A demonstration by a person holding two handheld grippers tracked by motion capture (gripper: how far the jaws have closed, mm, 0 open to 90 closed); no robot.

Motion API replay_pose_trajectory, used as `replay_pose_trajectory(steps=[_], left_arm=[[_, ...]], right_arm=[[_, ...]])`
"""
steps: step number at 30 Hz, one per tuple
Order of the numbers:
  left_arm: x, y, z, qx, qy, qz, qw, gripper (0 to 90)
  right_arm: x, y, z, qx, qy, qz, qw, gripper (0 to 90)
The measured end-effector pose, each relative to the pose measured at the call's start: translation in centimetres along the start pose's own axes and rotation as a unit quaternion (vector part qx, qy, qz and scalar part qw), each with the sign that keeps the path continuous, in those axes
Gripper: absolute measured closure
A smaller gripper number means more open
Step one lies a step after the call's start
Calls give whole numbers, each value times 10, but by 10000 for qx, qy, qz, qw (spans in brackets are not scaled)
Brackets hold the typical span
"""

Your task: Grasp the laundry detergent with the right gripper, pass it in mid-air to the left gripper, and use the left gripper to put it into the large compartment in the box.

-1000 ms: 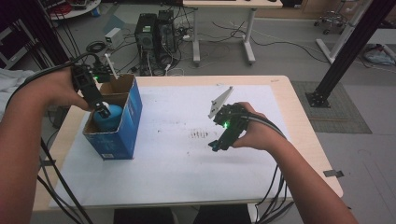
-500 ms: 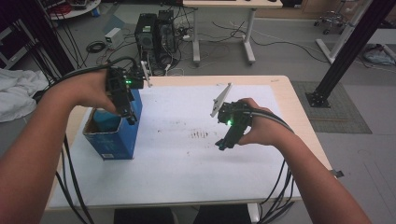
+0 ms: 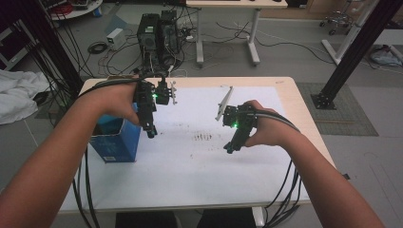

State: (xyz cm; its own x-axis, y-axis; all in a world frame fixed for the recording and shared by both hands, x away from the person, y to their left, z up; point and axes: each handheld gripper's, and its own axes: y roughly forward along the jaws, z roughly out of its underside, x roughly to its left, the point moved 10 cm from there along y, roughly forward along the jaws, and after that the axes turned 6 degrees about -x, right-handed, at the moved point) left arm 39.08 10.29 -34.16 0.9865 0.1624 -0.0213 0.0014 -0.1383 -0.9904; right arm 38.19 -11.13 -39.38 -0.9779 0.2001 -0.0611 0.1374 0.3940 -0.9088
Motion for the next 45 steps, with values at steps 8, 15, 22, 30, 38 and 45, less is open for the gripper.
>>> replay_pose_trajectory(steps=[8, 15, 22, 30, 38, 45], left_arm=[[0, 20, -8, 2, 239, 40, 9997, 119], [0, 24, -9, -62, 288, 97, 9995, 119], [-1, 22, -12, -174, 330, 105, 9992, 119], [0, 23, -16, -212, 348, 92, 9991, 119], [-1, 23, -18, -214, 359, 90, 9991, 119], [-3, 23, -19, -215, 354, 81, 9991, 119]], right_arm=[[-5, 7, 5, 207, -28, -35, 9998, 132], [-3, 11, 3, 297, -67, -92, 9995, 132], [-5, 10, 7, 343, 37, -67, 9994, 132], [-8, 9, 9, 297, 2, -43, 9996, 132], [-8, 8, 9, 296, -7, -30, 9996, 132], [-9, 7, 9, 255, -18, -4, 9997, 132]])
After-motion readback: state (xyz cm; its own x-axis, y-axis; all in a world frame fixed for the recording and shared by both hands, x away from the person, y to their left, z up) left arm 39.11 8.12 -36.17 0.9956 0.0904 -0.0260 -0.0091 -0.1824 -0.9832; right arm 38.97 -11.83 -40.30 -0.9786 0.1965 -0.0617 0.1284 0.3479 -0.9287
